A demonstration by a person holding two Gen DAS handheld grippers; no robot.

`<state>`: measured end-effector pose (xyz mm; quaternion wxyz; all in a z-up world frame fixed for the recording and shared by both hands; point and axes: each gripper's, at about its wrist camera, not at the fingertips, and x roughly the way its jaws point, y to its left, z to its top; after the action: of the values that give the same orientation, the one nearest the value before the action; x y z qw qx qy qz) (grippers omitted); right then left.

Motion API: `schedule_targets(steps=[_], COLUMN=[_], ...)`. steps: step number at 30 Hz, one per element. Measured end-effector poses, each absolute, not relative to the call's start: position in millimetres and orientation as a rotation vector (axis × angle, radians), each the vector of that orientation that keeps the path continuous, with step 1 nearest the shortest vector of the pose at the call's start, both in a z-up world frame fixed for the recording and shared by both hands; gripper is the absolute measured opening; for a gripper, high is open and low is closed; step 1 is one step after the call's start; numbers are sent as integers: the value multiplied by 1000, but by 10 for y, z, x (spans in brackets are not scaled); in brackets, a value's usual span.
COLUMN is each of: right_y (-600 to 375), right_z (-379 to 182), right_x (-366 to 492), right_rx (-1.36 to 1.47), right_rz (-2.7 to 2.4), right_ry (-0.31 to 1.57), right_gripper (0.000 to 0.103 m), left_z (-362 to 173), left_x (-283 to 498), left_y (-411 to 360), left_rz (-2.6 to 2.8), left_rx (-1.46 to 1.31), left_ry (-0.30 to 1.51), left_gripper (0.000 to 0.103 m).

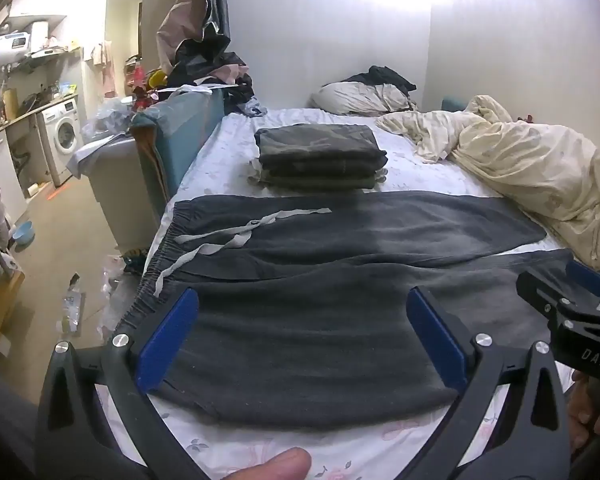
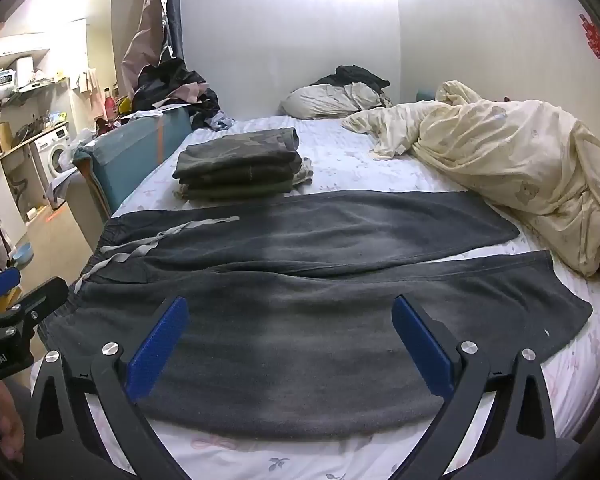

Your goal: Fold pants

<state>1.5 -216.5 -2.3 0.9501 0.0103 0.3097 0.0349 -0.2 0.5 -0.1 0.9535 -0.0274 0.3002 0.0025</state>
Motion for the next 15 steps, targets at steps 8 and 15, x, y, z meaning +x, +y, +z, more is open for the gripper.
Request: schedule_targets(steps=[8,15], right_y=[-2161,-2154], right_z=[-21,-24], right_x=[19,24], right_rx=[25,29], right_rz=[74,74], right_ry=[630,632], right_gripper=[103,103], left_z=[-4,9], left_x=[-2,-12], left_y=[11,39], left_rz=[5,10], left_rx=[-55,-53], left_ry=[617,621], left_gripper=[102,102])
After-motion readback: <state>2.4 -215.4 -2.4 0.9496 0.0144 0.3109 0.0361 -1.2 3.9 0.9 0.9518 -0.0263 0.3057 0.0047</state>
